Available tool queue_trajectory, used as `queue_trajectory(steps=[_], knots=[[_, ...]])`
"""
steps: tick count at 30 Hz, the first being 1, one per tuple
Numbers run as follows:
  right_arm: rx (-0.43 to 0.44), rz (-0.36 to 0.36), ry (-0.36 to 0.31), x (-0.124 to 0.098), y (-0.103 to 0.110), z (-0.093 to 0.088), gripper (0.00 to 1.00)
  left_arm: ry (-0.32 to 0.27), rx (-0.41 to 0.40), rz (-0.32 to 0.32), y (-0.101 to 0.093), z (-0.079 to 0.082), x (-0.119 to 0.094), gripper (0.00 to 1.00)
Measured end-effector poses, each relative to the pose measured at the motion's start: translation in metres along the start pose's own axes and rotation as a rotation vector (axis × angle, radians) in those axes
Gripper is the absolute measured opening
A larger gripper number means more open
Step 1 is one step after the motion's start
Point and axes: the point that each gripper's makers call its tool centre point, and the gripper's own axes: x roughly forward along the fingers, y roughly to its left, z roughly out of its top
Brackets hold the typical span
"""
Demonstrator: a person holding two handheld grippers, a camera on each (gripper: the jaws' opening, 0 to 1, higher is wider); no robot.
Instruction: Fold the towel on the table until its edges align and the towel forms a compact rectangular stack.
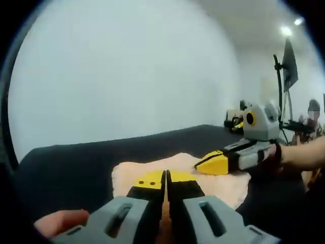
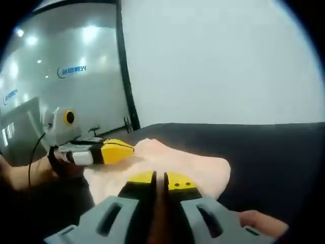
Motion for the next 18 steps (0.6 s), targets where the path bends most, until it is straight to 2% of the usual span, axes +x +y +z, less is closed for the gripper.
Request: queue_trajectory(steps=[3, 4, 5, 6, 8, 9, 12, 16, 18], knots=[[0.017, 0.002, -0.006, 0.002, 0.006, -0.005, 0.06, 0.021, -0.021, -0.038, -0.009, -0.015, 0.01, 0.03], [0.015, -0.01, 0.005, 0.003, 0.003, -0.01, 0.06, 0.05, -0.02, -0.045, -0.013, -0.022, 0.01, 0.02], [0.007, -0.018, 0.022, 0.003, 0.002, -0.017, 0.05, 0.094, -0.007, -0.028, -0.009, -0.034, 0.012, 0.02], [0.008, -0.015, 0.032, 0.005, 0.002, -0.022, 0.04, 0.08, -0.008, -0.022, -0.006, -0.038, 0.017, 0.02], [-0.036, -0.033, 0.028, 0.003, 0.002, -0.025, 0.03, 0.077, -0.045, -0.021, 0.001, -0.037, 0.017, 0.02], [-0.061, -0.032, 0.037, 0.002, 0.006, -0.025, 0.02, 0.078, -0.035, -0.021, -0.002, -0.037, 0.015, 0.01], [-0.05, -0.032, 0.058, 0.004, 0.006, -0.029, 0.01, 0.065, -0.008, -0.02, -0.008, -0.039, 0.013, 0.01], [-0.031, -0.039, 0.071, 0.008, -0.001, -0.031, 0.0, 0.066, -0.018, -0.018, -0.004, -0.038, 0.019, 0.01], [-0.044, -0.041, 0.069, 0.01, -0.002, -0.031, 0.0, 0.064, -0.032, -0.02, 0.005, -0.04, 0.022, 0.0]])
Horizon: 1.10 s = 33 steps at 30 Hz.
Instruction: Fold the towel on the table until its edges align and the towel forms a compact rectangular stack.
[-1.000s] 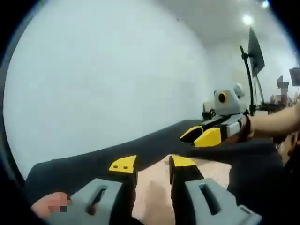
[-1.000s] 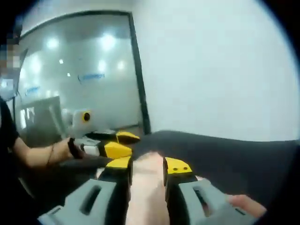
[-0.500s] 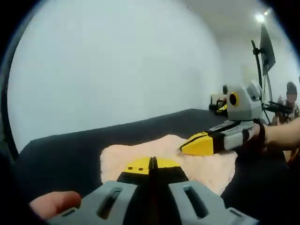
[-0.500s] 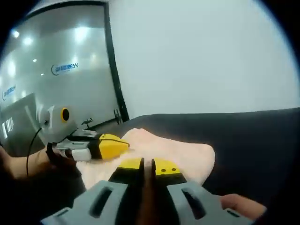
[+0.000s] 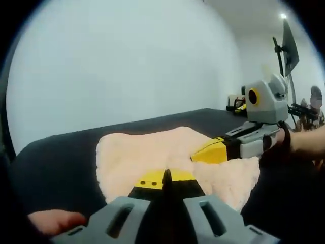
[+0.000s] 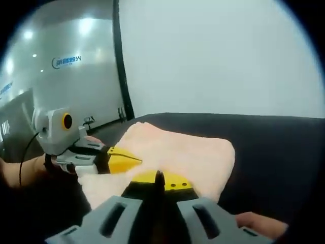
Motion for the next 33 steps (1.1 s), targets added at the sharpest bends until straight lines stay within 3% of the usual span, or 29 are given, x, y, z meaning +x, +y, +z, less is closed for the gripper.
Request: queue_trajectory(steps=[4, 10, 11, 13, 14, 15, 16, 17, 18, 20, 21, 23, 24, 25, 26, 27, 28, 30, 31, 33], knots=[[0.062, 0.004, 0.011, -0.001, -0.003, -0.001, 0.0, -0.007, -0.003, 0.001, -0.006, 0.0, -0.003, 0.0], [0.03, 0.007, -0.011, -0.002, -0.002, 0.002, 0.01, -0.01, -0.024, 0.01, -0.01, -0.001, -0.007, 0.0], [0.013, 0.031, -0.043, -0.003, 0.0, 0.008, 0.03, -0.031, 0.006, 0.0, -0.01, 0.003, -0.007, 0.0], [0.065, 0.089, -0.081, -0.01, 0.0, 0.02, 0.09, -0.038, 0.093, -0.01, -0.007, 0.01, -0.01, 0.02], [0.082, 0.106, -0.082, -0.015, 0.001, 0.025, 0.17, 0.007, 0.077, 0.023, 0.0, 0.01, -0.015, 0.08], [0.118, 0.093, -0.052, -0.022, -0.002, 0.026, 0.22, 0.093, 0.078, 0.029, 0.003, 0.011, -0.024, 0.15], [0.124, 0.07, -0.03, -0.031, -0.006, 0.029, 0.24, 0.14, 0.153, 0.013, 0.005, 0.019, -0.035, 0.22], [0.132, 0.05, -0.045, -0.043, -0.011, 0.04, 0.23, 0.162, 0.18, 0.041, 0.01, 0.027, -0.049, 0.28], [0.192, 0.009, -0.019, -0.052, -0.017, 0.042, 0.23, 0.24, 0.103, 0.054, 0.016, 0.027, -0.062, 0.26], [0.27, -0.042, 0.021, -0.063, -0.036, 0.045, 0.23, 0.357, -0.188, -0.092, 0.003, 0.028, -0.083, 0.26], [0.303, -0.018, 0.012, -0.068, -0.039, 0.052, 0.23, 0.402, -0.333, -0.147, 0.021, 0.032, -0.085, 0.26], [0.429, 0.007, 0.092, -0.075, -0.041, 0.052, 0.32, 0.414, -0.386, -0.106, 0.049, 0.036, -0.084, 0.23], [0.508, 0.061, 0.135, -0.075, -0.034, 0.052, 0.39, 0.448, -0.447, -0.081, 0.061, 0.033, -0.084, 0.22], [0.596, 0.087, 0.185, -0.075, -0.029, 0.05, 0.48, 0.513, -0.523, -0.079, 0.051, 0.022, -0.095, 0.21], [0.665, 0.084, 0.23, -0.073, -0.029, 0.045, 0.55, 0.534, -0.622, -0.1, 0.042, 0.016, -0.096, 0.22], [0.698, 0.099, 0.272, -0.072, -0.026, 0.041, 0.57, 0.545, -0.702, -0.13, 0.038, 0.013, -0.089, 0.22], [0.682, 0.06, 0.313, -0.071, -0.031, 0.032, 0.55, 0.582, -0.773, -0.119, 0.037, 0.003, -0.086, 0.26], [0.612, -0.02, 0.384, -0.068, -0.043, 0.011, 0.5, 0.627, -0.797, -0.103, 0.037, -0.018, -0.08, 0.34], [0.645, -0.022, 0.4, -0.066, -0.045, 0.006, 0.46, 0.623, -0.849, -0.112, 0.019, -0.025, -0.087, 0.34], [0.743, -0.001, 0.406, -0.062, -0.044, 0.0, 0.45, 0.606, -0.935, -0.134, 0.011, -0.028, -0.078, 0.36]])
